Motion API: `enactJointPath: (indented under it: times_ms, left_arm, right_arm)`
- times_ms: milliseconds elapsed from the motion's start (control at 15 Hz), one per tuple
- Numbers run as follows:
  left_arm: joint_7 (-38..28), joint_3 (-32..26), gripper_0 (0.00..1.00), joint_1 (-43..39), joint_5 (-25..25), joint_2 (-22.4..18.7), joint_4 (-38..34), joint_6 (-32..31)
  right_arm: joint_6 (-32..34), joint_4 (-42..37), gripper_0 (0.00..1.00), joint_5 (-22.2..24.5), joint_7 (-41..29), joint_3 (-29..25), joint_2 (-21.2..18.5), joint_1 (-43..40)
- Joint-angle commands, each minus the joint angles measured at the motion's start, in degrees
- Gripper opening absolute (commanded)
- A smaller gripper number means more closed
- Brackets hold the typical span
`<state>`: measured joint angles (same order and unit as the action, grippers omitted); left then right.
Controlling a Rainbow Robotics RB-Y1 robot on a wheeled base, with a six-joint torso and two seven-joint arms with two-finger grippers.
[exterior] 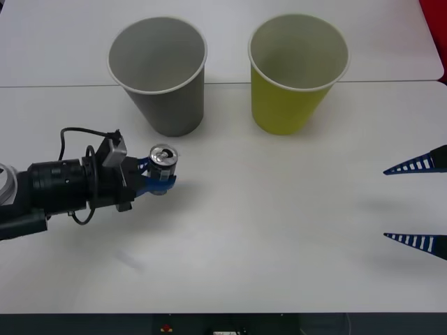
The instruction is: Put the can into the green bin and the plastic bottle into the gray bin
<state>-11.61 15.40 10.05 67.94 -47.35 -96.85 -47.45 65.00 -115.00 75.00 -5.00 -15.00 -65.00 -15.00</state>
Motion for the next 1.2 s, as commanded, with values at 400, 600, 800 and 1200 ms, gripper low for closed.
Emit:
enactJointPath:
  times_ms: [400, 600, 800, 1200]
  left_arm:
    - [-43.8, -7.6, 0.00, -0.9, 25.8, -8.0, -22.0, 0.0]
    - [-61.3, -9.2, 0.00, 3.0, 33.8, -9.3, -28.5, -7.1]
    - [-67.7, -9.9, 0.00, 10.0, 37.1, -7.9, -30.1, -15.5]
    - [-67.8, -7.1, 0.00, 32.8, 37.0, 1.5, -19.8, -32.8]
  right_arm:
    - [0.0, 0.0, 1.00, 0.0, 0.0, 0.0, 0.0, 0.0]
    - [0.0, 0.0, 1.00, 0.0, 0.0, 0.0, 0.0, 0.0]
    - [0.0, 0.0, 1.00, 0.0, 0.0, 0.0, 0.0, 0.0]
    - [0.0, 0.0, 1.00, 0.0, 0.0, 0.0, 0.0, 0.0]
